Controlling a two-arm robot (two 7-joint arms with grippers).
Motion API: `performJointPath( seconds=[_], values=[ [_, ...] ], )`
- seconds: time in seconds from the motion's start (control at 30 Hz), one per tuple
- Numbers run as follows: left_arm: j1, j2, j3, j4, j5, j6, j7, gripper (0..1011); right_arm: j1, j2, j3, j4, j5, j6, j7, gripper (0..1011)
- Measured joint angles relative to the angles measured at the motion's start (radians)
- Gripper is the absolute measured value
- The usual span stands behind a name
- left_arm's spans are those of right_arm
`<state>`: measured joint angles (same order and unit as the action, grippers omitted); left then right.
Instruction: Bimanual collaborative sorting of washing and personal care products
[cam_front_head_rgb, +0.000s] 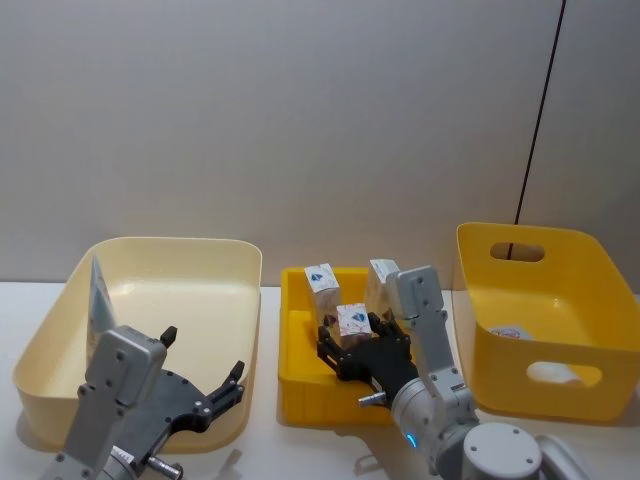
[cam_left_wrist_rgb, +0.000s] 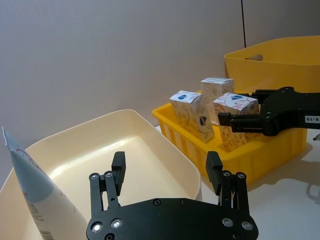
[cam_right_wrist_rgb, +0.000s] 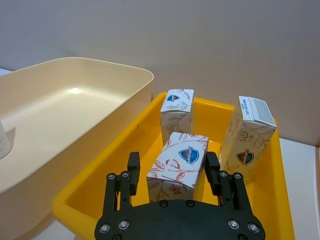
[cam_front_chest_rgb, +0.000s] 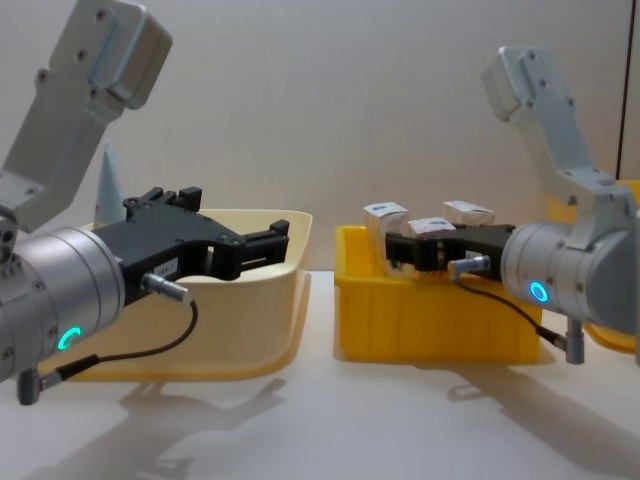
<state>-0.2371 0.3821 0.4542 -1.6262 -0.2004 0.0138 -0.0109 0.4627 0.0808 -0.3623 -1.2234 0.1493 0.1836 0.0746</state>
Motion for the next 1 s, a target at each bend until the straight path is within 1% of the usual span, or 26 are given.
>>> performJointPath(
  seconds=[0.03,0.07,0.1,0.2,0.23,0.27,0.33,0.47,0.73,1.0],
  values=[
    [0.000,0.000,0.000,0.000,0.000,0.000,0.000,1001,0.001,-0.001,0.000,0.002,0.000,0.000,0.000,794],
    [0.000,0.000,0.000,0.000,0.000,0.000,0.000,1001,0.002,-0.002,0.000,0.004,-0.001,-0.001,-0.001,779],
    [0.000,0.000,0.000,0.000,0.000,0.000,0.000,1001,0.003,-0.003,0.000,0.007,-0.002,-0.001,-0.001,737],
    [0.000,0.000,0.000,0.000,0.000,0.000,0.000,1001,0.005,-0.005,0.000,0.010,-0.003,-0.002,-0.002,679],
    [0.000,0.000,0.000,0.000,0.000,0.000,0.000,1001,0.006,-0.006,-0.001,0.012,-0.004,-0.002,-0.002,617],
    [0.000,0.000,0.000,0.000,0.000,0.000,0.000,1001,0.006,-0.006,-0.001,0.012,-0.004,-0.002,-0.002,598],
    [0.000,0.000,0.000,0.000,0.000,0.000,0.000,1001,0.006,-0.006,0.000,0.012,-0.005,-0.003,-0.002,519],
    [0.000,0.000,0.000,0.000,0.000,0.000,0.000,1001,0.004,-0.005,0.003,0.008,-0.005,-0.009,-0.001,445],
    [0.000,0.000,0.000,0.000,0.000,0.000,0.000,1001,-0.004,0.002,0.020,-0.022,-0.003,-0.044,0.006,445],
    [0.000,0.000,0.000,0.000,0.000,0.000,0.000,1001,-0.009,0.013,0.056,-0.073,0.008,-0.098,0.013,445]
  ],
)
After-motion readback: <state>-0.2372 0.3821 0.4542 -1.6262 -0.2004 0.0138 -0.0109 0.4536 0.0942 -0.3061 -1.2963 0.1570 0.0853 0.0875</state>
